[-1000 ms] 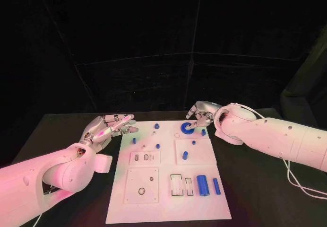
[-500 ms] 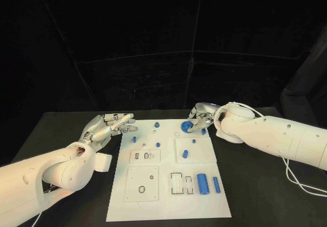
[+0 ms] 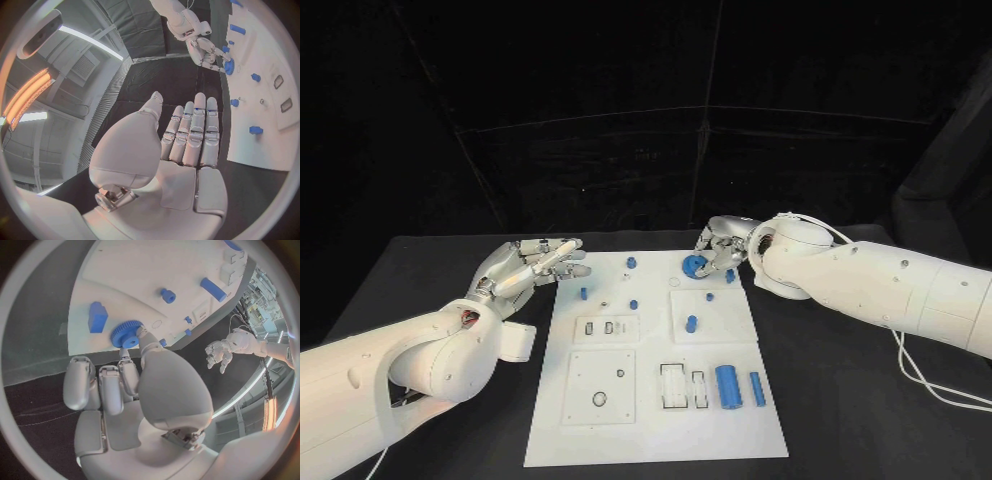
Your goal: Assemble the parts on the task board
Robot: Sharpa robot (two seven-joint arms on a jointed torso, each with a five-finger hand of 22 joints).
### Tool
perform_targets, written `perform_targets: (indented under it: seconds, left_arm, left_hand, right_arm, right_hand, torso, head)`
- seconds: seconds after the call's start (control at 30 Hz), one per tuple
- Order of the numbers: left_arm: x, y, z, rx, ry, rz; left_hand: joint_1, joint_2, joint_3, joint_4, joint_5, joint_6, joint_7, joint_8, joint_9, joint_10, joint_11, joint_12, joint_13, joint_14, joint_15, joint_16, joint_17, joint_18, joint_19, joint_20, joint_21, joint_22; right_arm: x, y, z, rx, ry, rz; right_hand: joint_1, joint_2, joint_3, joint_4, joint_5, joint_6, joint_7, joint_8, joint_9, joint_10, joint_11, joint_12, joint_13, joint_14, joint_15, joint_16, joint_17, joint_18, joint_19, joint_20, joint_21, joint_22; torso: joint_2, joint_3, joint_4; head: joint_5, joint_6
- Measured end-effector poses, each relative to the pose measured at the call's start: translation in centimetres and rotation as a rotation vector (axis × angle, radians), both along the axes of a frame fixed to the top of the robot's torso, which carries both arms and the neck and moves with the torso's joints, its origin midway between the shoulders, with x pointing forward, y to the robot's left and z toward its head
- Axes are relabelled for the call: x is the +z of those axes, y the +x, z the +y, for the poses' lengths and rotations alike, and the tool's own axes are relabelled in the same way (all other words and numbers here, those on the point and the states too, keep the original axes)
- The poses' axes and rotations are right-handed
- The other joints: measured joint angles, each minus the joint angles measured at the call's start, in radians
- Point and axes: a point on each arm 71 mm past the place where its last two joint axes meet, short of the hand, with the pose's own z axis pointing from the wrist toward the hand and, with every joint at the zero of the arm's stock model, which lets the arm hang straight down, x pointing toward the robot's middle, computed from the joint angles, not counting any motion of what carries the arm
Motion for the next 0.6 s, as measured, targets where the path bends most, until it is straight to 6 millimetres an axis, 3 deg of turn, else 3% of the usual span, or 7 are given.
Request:
perform_targets:
  seconds: [0.17, 0.23, 0.47, 0.6]
  left_arm:
    - [0.0, 0.0, 0.0, 0.0, 0.0, 0.0]
    - [0.0, 0.0, 0.0, 0.0, 0.0, 0.001]
    - [-0.1, 0.0, 0.0, -0.004, 0.001, 0.006]
    - [-0.1, 0.0, 0.0, -0.007, 0.002, 0.01]
  left_hand:
    - [0.0, 0.0, 0.0, 0.0, 0.0, 0.0, 0.0, 0.0, 0.0, 0.0, 0.0, 0.0, 0.0, 0.0, 0.0, 0.0, 0.001, 0.0, 0.0, 0.0, 0.0, 0.0]
    - [0.0, 0.0, 0.0, 0.0, 0.0, 0.0, 0.0, 0.0, 0.0, 0.0, 0.0, 0.0, 0.0, 0.0, 0.0, 0.0, 0.001, 0.0, 0.0, 0.0, 0.0, 0.0]
    - [-0.004, 0.004, 0.0, 0.0, 0.0, 0.0, 0.0, 0.0, 0.0, 0.0, 0.0, 0.0, 0.0, 0.0, 0.0, 0.0, 0.001, 0.0, 0.0, 0.0, 0.0, -0.001]
    - [-0.004, 0.004, 0.0, 0.0, 0.0, 0.0, 0.0, 0.0, 0.0, 0.0, 0.0, 0.0, 0.0, 0.0, 0.0, 0.0, 0.001, 0.0, 0.0, 0.0, 0.0, -0.001]
  right_arm:
    - [0.1, 0.0, 0.3, 0.007, -0.007, -0.009]
    - [0.1, 0.0, 0.4, 0.01, -0.011, -0.015]
    - [0.1, -0.1, 0.7, 0.014, -0.033, -0.043]
    - [0.3, -0.3, 1.1, 0.026, -0.049, -0.069]
  right_hand:
    - [0.006, 0.006, 0.009, 0.0, -0.002, 0.029, -0.004, 0.016, 0.003, 0.024, -0.006, 0.03, 0.0, 0.0, 0.0, 0.004, 0.0, 0.0, 0.004, -0.004, 0.008, 0.009]
    - [0.012, 0.021, 0.023, -0.004, -0.023, 0.048, -0.007, 0.025, 0.005, 0.033, -0.011, 0.046, 0.0, 0.0, 0.0, 0.004, 0.0, 0.0, 0.013, -0.006, 0.011, 0.019]
    - [0.028, 0.036, 0.065, -0.032, -0.061, 0.085, -0.019, 0.037, 0.003, 0.046, -0.021, 0.074, 0.0, 0.004, -0.011, 0.008, 0.0, 0.0, 0.022, -0.014, 0.016, 0.031]
    - [0.037, 0.045, 0.102, -0.051, -0.06, 0.09, -0.014, 0.04, 0.0, 0.05, -0.025, 0.079, 0.0, 0.002, -0.017, 0.008, 0.0, 0.0, 0.027, -0.019, 0.02, 0.041]
  torso:
    - [0.0, 0.0002, 0.0]
    - [0.0, 0.0002, 0.0]
    - [0.0, 0.0002, 0.0]
    - [0.0, 0.0002, 0.0]
  head:
    - [0.0, -0.002]
    - [-0.001, -0.002]
    - [-0.002, -0.003]
    - [-0.002, -0.003]
